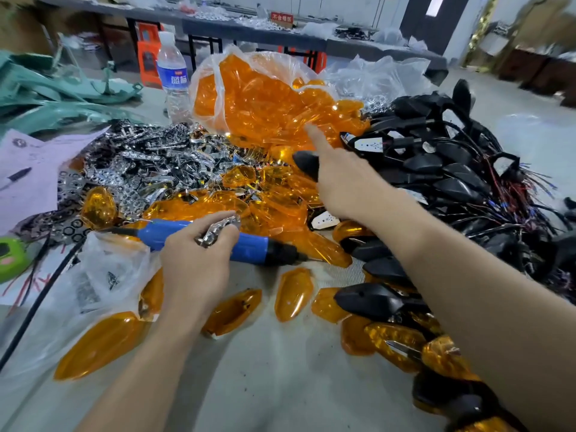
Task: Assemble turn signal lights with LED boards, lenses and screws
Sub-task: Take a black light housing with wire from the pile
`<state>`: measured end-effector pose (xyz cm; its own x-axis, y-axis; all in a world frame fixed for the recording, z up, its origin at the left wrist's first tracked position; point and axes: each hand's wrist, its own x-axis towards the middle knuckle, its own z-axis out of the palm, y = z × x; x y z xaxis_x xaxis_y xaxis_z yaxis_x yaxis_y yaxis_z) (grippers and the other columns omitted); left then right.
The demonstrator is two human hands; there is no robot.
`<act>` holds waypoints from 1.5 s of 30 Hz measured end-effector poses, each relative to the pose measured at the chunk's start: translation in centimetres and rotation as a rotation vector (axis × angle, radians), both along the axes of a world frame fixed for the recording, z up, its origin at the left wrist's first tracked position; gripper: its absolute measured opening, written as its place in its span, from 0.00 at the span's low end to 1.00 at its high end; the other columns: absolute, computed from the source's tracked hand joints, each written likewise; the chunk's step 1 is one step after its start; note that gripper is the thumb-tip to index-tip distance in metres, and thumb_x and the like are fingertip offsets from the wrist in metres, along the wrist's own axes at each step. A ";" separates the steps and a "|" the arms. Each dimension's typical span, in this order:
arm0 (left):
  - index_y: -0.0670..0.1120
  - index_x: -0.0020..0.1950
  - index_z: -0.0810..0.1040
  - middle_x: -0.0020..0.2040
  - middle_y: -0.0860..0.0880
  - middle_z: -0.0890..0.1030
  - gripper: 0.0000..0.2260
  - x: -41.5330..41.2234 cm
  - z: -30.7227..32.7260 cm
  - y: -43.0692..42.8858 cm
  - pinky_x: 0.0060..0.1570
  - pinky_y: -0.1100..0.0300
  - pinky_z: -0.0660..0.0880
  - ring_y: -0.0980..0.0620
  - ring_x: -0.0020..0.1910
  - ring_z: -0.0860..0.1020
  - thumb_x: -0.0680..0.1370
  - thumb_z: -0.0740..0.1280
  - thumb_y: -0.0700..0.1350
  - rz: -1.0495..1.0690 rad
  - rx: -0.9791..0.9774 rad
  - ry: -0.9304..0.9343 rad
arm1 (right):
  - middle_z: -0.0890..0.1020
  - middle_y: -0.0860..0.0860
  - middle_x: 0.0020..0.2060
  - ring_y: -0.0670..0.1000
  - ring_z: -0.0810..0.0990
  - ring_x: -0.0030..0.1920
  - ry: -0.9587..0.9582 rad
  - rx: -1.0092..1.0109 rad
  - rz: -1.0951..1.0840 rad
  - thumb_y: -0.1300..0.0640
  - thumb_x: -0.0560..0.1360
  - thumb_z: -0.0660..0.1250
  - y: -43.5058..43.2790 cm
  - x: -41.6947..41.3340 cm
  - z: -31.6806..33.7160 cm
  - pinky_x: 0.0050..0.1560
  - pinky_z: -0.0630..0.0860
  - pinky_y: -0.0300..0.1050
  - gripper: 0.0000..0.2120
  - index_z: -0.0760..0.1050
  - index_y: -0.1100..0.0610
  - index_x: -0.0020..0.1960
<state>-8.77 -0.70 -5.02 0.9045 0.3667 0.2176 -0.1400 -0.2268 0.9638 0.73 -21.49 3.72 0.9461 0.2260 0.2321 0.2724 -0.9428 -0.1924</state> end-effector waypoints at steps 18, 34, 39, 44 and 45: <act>0.59 0.54 0.87 0.49 0.48 0.87 0.12 0.0 0.0 1.9 0.36 0.62 0.81 0.50 0.36 0.86 0.76 0.75 0.42 0.169 -0.361 -0.034 | 0.83 0.64 0.42 0.50 0.75 0.27 0.543 1.195 0.266 0.53 0.87 0.58 7.6 -4.5 8.0 0.26 0.71 0.42 0.12 0.71 0.61 0.63; 0.53 0.41 0.89 0.37 0.55 0.85 0.14 -0.4 1.0 1.6 0.33 0.61 0.76 0.60 0.32 0.79 0.80 0.69 0.39 -0.034 -0.479 0.035 | 0.79 0.62 0.30 0.50 0.69 0.20 0.853 1.757 -0.118 0.49 0.87 0.58 5.9 -9.4 -4.3 0.22 0.63 0.38 0.20 0.73 0.67 0.57; 0.56 0.43 0.89 0.47 0.56 0.88 0.15 -0.1 0.6 0.9 0.62 0.44 0.79 0.59 0.51 0.83 0.79 0.69 0.37 -0.012 -0.339 0.034 | 0.81 0.61 0.32 0.52 0.72 0.25 0.638 1.672 -0.117 0.53 0.87 0.57 6.1 -9.8 -8.1 0.25 0.66 0.43 0.16 0.77 0.64 0.59; 0.53 0.41 0.89 0.43 0.49 0.88 0.17 0.2 0.6 0.6 0.51 0.48 0.82 0.52 0.49 0.84 0.78 0.69 0.33 -0.088 -0.348 0.071 | 0.83 0.63 0.36 0.53 0.75 0.27 0.583 1.674 -0.024 0.53 0.82 0.60 5.3 -9.2 -8.6 0.25 0.70 0.43 0.17 0.75 0.62 0.65; 0.53 0.42 0.89 0.42 0.48 0.88 0.15 0.2 0.6 0.6 0.56 0.45 0.80 0.53 0.47 0.84 0.77 0.70 0.34 -0.096 -0.316 0.083 | 0.83 0.63 0.36 0.53 0.75 0.27 0.593 1.695 -0.031 0.53 0.82 0.61 5.2 -9.2 -8.6 0.25 0.70 0.43 0.18 0.75 0.63 0.65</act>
<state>-8.60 -0.12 -4.45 0.9481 0.3164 0.0308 -0.0642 0.0955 0.9934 -8.46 -16.33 -4.90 0.9795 0.1096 -0.1690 -0.1977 0.3624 -0.9108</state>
